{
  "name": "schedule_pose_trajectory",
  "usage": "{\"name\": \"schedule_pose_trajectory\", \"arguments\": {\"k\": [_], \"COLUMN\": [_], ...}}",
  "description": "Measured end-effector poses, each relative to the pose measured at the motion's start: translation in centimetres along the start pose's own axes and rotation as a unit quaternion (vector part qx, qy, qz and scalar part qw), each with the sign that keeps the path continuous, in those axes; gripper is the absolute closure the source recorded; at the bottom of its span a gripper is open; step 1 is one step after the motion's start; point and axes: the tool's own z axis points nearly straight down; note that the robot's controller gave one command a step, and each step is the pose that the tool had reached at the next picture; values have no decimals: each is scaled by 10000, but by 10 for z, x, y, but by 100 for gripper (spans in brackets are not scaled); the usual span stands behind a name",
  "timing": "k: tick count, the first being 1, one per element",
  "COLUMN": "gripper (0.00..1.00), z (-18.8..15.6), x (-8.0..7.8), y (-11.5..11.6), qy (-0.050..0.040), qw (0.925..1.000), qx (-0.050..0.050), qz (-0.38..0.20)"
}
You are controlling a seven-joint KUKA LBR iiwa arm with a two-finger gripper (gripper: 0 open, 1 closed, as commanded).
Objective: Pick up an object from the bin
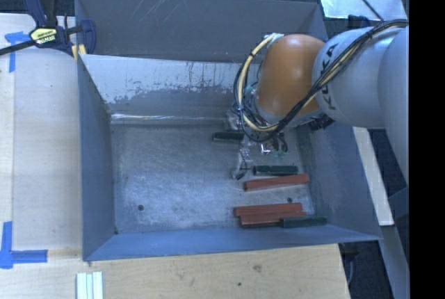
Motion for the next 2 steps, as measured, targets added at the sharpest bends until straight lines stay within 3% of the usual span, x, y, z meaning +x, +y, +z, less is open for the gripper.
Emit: {"name": "schedule_pose_trajectory", "arguments": {"k": [1, 2], "gripper": [100, 100], "z": [-6, -140], "x": [-3, 14], "y": [1, -22], "qy": [-55, -76], "qw": [10000, 9994], "qx": [-6, 11], "qz": [1, -345]}}
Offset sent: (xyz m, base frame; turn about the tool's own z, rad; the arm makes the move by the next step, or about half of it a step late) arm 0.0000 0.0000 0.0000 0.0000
